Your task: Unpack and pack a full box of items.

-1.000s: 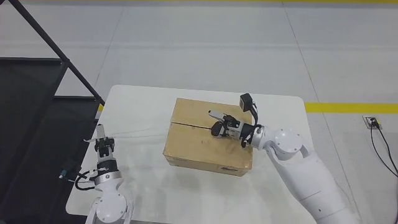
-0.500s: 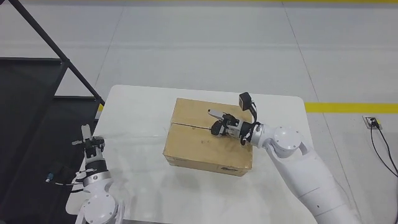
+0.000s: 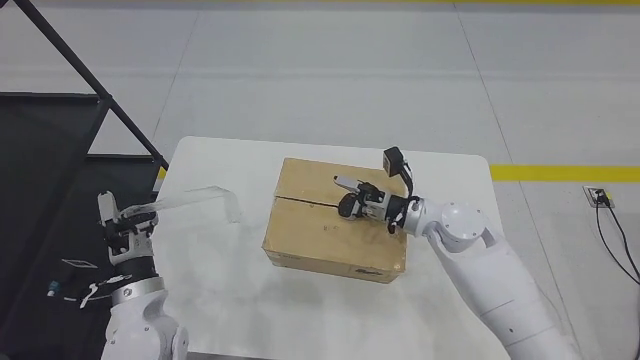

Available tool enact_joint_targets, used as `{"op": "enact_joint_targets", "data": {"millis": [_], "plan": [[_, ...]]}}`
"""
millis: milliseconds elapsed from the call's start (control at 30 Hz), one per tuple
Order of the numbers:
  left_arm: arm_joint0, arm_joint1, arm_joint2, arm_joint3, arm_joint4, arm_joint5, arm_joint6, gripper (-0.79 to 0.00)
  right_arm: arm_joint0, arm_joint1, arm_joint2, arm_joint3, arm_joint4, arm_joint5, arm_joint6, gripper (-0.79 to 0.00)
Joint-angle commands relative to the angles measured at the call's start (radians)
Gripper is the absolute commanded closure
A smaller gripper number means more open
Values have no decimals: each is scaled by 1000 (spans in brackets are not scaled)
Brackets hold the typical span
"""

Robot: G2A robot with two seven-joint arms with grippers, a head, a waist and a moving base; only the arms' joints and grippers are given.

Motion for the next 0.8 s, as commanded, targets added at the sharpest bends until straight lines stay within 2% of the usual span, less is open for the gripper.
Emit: {"op": "enact_joint_targets", "data": {"millis": [0,133,433,533,633,667,767], "plan": [[7,-1,12,-43,-18,12,-20,-785,-15,6,26,-14,28,-20,28,-785],[4,-3,41,-102,-21,31,-47,-785,-65,22,88,-64,63,-35,50,-785],[-57,-7,126,-142,46,82,-71,-785,-76,22,89,-80,59,-48,41,-785],[-77,-9,166,-145,75,112,-66,-785,-139,32,123,-150,6,-186,9,-785],[-94,-13,209,-152,104,147,-58,-785,-243,46,173,-247,-84,-344,-77,-785],[-99,-14,224,-156,112,163,-57,-785,-283,49,197,-276,-119,-374,-141,-785],[-112,-16,253,-170,144,199,-63,-785,-283,49,197,-276,-119,-374,-141,-785]]}}
